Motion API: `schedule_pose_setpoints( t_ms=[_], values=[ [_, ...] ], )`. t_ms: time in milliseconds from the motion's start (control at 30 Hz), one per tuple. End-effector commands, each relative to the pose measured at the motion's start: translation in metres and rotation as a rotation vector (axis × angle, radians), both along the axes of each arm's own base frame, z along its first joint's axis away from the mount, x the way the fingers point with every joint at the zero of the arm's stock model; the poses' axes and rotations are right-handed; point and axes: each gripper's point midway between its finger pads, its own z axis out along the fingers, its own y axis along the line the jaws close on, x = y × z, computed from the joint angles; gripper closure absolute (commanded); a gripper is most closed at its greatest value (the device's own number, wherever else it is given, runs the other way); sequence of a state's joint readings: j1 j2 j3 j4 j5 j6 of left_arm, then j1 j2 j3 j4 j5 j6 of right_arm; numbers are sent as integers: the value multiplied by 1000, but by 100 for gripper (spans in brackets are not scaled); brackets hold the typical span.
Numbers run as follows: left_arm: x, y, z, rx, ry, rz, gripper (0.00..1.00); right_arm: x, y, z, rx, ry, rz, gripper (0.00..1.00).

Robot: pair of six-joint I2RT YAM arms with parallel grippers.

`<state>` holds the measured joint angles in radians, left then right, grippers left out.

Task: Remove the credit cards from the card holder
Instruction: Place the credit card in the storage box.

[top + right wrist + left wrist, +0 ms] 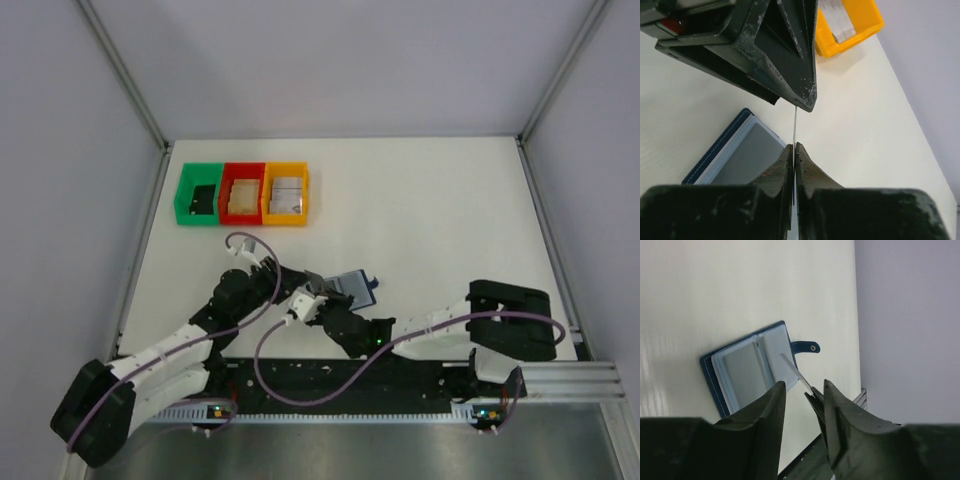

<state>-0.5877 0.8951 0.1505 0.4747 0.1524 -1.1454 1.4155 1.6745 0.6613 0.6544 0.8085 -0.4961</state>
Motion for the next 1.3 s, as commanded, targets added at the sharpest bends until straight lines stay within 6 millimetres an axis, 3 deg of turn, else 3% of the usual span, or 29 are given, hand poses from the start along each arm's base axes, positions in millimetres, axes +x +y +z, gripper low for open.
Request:
schedule_pose_setpoints(
  t_ms=[0,100,233,333,533,800,933,967,1000,1100,1267],
  values=[
    [14,5,49,70,-222,9,50,-5,-1,50,227,108,46,100],
    [18,19,75,170,-352,44,32,-5,-12,66,335,227,88,100],
    [18,35,115,302,-544,56,25,-6,-26,82,448,363,172,100],
    [5,27,140,358,-700,-62,23,-13,-34,97,557,484,286,100],
    [-21,3,164,384,-897,-301,21,-26,-43,126,705,604,443,100],
    [-26,-7,170,336,-922,-351,21,-31,-49,149,833,645,513,100],
    [-30,-9,162,178,-877,-297,25,-28,-53,162,966,637,502,100],
    [-32,-11,148,141,-854,-298,26,-29,-53,166,1002,639,513,100],
    [-35,-11,158,69,-888,-279,28,-30,-54,175,1046,624,528,100],
    [-45,-15,159,-85,-878,-289,34,-32,-55,182,1114,626,554,100],
    [-49,-27,167,-181,-861,-346,43,-34,-55,193,1180,629,583,100]
  ],
)
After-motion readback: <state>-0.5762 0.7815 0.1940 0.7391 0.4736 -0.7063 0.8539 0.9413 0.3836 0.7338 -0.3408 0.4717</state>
